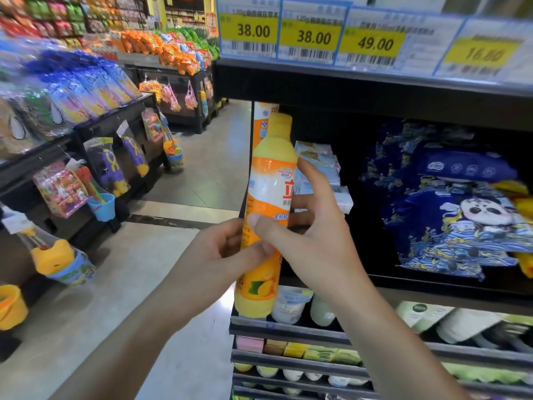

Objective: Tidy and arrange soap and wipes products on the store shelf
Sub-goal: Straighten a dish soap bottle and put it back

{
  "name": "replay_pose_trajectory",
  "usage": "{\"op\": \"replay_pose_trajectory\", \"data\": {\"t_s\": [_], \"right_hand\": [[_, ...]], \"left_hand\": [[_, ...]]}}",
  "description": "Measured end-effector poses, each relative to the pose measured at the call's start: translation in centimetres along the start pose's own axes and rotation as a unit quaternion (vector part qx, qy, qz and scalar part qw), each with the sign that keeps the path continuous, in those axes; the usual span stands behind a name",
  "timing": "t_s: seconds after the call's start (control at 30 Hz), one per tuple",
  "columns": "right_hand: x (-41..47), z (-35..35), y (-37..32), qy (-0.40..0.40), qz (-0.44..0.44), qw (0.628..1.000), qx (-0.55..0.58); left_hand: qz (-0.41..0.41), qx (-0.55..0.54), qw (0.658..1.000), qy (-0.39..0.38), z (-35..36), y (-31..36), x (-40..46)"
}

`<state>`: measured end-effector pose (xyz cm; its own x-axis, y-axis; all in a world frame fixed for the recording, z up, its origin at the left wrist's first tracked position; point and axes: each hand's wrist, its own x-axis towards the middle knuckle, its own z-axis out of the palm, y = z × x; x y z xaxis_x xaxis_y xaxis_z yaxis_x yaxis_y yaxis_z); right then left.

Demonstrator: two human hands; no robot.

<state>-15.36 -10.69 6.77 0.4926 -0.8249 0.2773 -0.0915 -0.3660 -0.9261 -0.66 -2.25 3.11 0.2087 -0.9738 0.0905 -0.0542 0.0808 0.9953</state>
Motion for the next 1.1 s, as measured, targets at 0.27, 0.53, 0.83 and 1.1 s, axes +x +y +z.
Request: {"op": "replay_pose_trajectory", "data": {"t_s": [0.27,0.53,0.83,1.1], "right_hand": [[-1.4,1.2,0.1,0.02,0.028,0.999,-0.021],[-1.4,1.7,0.4,0.076,0.05,0.995,-0.031],[-0.7,1.6,0.4,0.053,0.038,0.997,-0.033],[-0.7,0.4,0.5,-0.008,0.044,0.999,0.031]], "left_hand": [[0.023,0.137,0.982,0.126,1.1,-0.3,-0.7],[0.044,0.253,0.94,0.224,2.5,-0.2,-1.2],[0.012,0.291,0.929,0.23,2.8,0.2,-1.6],[-0.056,0.057,0.997,0.004,0.2,0.9,-1.7]]}}
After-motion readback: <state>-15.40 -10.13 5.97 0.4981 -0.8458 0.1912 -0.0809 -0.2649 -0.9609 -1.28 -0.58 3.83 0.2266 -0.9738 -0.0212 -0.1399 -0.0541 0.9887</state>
